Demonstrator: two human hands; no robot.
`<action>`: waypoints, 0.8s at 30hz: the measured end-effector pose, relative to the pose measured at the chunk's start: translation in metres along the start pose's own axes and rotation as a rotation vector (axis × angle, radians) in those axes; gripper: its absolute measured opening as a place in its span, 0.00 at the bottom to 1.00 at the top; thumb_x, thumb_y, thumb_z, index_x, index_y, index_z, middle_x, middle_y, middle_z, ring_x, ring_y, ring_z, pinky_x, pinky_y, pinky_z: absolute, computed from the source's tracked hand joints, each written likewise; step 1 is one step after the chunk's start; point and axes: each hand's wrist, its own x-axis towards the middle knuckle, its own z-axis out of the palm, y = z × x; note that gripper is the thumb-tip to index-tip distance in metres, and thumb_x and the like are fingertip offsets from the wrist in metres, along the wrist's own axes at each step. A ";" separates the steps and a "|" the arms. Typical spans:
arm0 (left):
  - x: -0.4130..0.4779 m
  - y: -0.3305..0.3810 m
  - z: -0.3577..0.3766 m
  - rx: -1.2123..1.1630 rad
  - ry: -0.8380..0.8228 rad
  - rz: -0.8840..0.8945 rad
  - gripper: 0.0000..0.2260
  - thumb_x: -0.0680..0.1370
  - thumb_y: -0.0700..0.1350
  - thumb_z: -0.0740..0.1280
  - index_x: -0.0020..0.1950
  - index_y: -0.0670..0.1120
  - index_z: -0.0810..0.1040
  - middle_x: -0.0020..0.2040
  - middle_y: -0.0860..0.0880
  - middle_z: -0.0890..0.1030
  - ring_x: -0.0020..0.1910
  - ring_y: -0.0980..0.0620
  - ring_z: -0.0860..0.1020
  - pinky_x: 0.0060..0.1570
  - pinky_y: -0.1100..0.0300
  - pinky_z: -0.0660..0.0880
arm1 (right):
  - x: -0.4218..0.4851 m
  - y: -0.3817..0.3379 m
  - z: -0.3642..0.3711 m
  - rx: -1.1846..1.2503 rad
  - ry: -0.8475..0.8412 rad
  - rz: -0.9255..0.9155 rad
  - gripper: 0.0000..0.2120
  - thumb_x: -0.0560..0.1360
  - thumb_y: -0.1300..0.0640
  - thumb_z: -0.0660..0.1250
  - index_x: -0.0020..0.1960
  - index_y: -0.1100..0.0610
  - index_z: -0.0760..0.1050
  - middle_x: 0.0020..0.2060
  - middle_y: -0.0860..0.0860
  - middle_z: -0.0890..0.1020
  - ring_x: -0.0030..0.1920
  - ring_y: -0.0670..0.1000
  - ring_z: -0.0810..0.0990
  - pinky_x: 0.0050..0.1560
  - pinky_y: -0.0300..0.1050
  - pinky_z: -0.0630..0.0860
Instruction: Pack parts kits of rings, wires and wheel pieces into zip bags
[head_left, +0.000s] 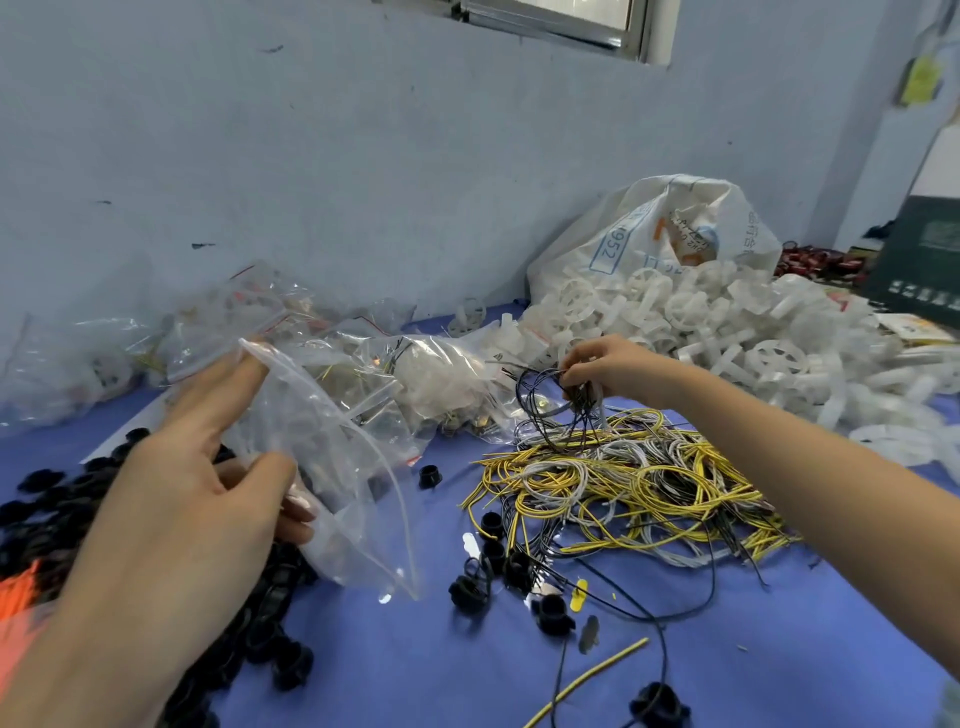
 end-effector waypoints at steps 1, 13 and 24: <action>0.000 0.000 0.000 0.005 0.000 -0.004 0.34 0.63 0.41 0.61 0.66 0.68 0.72 0.67 0.72 0.69 0.26 0.50 0.81 0.27 0.56 0.80 | -0.003 -0.002 -0.001 0.048 -0.068 0.022 0.03 0.74 0.64 0.68 0.45 0.58 0.79 0.41 0.55 0.82 0.43 0.55 0.81 0.46 0.46 0.79; 0.001 0.002 -0.001 0.006 -0.019 0.009 0.34 0.64 0.40 0.61 0.64 0.71 0.72 0.68 0.73 0.68 0.28 0.50 0.82 0.28 0.56 0.79 | -0.034 -0.006 0.005 0.150 -0.462 0.279 0.05 0.74 0.62 0.67 0.44 0.64 0.78 0.41 0.57 0.81 0.43 0.54 0.81 0.59 0.54 0.75; 0.003 -0.004 -0.001 0.022 -0.029 0.028 0.35 0.63 0.42 0.61 0.66 0.69 0.71 0.68 0.72 0.68 0.28 0.50 0.82 0.29 0.52 0.80 | -0.039 -0.019 0.011 0.260 -0.357 0.213 0.05 0.75 0.63 0.65 0.47 0.65 0.77 0.43 0.58 0.81 0.50 0.58 0.81 0.64 0.55 0.72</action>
